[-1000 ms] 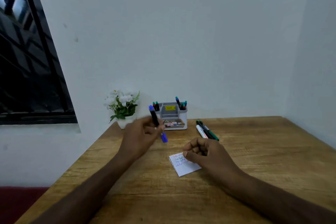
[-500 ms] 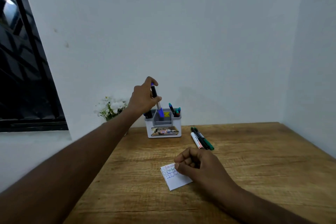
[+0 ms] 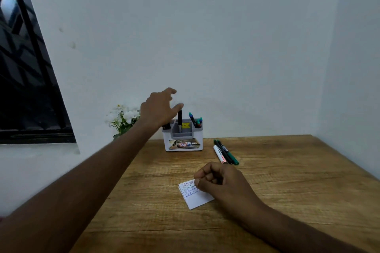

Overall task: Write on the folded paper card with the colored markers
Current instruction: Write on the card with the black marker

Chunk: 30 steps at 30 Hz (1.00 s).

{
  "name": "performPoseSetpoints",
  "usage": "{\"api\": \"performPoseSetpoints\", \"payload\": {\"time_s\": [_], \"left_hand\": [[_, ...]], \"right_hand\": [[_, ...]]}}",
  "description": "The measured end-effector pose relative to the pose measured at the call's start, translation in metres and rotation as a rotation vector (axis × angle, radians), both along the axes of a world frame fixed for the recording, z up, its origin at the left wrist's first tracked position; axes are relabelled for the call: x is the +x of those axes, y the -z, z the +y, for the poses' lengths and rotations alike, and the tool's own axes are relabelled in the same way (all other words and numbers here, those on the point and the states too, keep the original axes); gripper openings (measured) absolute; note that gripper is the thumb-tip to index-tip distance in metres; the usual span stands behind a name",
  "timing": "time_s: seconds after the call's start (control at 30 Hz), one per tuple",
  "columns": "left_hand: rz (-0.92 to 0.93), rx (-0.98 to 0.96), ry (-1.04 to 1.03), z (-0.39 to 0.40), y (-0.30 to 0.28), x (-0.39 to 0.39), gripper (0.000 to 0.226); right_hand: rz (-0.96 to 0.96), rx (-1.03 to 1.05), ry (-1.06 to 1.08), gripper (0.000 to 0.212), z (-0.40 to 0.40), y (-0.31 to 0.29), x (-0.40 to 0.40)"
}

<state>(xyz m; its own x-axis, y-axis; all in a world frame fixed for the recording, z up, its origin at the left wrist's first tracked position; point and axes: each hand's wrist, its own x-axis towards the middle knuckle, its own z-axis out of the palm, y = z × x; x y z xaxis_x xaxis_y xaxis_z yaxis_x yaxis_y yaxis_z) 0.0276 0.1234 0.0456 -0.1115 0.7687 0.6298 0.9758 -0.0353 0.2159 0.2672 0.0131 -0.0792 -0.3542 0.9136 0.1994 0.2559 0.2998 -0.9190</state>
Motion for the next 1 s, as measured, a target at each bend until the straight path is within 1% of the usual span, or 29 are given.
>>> {"api": "performPoseSetpoints", "payload": {"time_s": [0.07,0.1,0.13,0.17,0.23,0.27,0.33,0.4,0.47,0.5,0.6,0.7,0.83,0.9,1.0], "left_hand": [[-0.002,0.184,0.155,-0.04,0.006,0.008,0.027],[0.017,0.191,0.265,-0.062,0.015,0.012,0.016],[0.056,0.129,0.378,-0.083,0.027,0.015,0.01],[0.112,0.022,0.47,-0.103,0.043,0.018,0.009],[0.204,-0.19,0.559,-0.13,0.078,0.017,0.015],[0.204,-0.257,0.576,-0.136,0.094,0.014,0.019],[0.141,-0.324,0.615,-0.141,0.111,0.01,0.024],[0.065,-0.34,0.673,-0.138,0.113,0.007,0.023],[0.045,-0.336,0.7,-0.135,0.112,0.007,0.022],[0.046,-0.335,0.702,-0.134,0.113,0.007,0.022],[0.027,-0.338,0.703,-0.135,0.117,0.01,0.022],[0.012,-0.328,0.724,-0.135,0.117,0.009,0.021],[0.01,-0.335,0.715,-0.136,0.116,0.008,0.02],[0.029,-0.347,0.694,-0.137,0.115,0.009,0.021],[0.063,-0.365,0.656,-0.138,0.116,0.009,0.026]], "right_hand": [[0.001,0.002,0.005,0.003,-0.001,0.0,-0.001],[0.001,0.005,0.009,0.003,0.0,0.0,-0.001],[0.003,0.006,0.01,0.002,0.0,0.0,-0.001],[0.002,0.003,0.011,0.002,0.001,0.0,-0.002],[-0.002,-0.005,0.007,0.0,0.001,-0.002,-0.002],[0.0,0.0,0.008,0.001,0.002,-0.003,-0.001],[-0.024,0.067,0.046,0.004,0.004,-0.007,0.002],[-0.151,0.247,0.14,0.005,0.009,-0.01,0.009],[-0.359,0.45,0.205,0.011,0.018,-0.011,0.017],[-0.453,0.518,0.222,0.016,0.023,-0.009,0.02],[-0.581,0.601,0.213,0.026,0.035,-0.005,0.027],[-0.63,0.621,0.196,0.025,0.037,-0.006,0.028],[-0.667,0.621,0.352,0.008,0.032,-0.019,0.038],[-0.752,0.624,0.391,0.016,0.032,-0.021,0.043],[-0.827,0.546,0.335,0.023,0.035,-0.019,0.044]]}}
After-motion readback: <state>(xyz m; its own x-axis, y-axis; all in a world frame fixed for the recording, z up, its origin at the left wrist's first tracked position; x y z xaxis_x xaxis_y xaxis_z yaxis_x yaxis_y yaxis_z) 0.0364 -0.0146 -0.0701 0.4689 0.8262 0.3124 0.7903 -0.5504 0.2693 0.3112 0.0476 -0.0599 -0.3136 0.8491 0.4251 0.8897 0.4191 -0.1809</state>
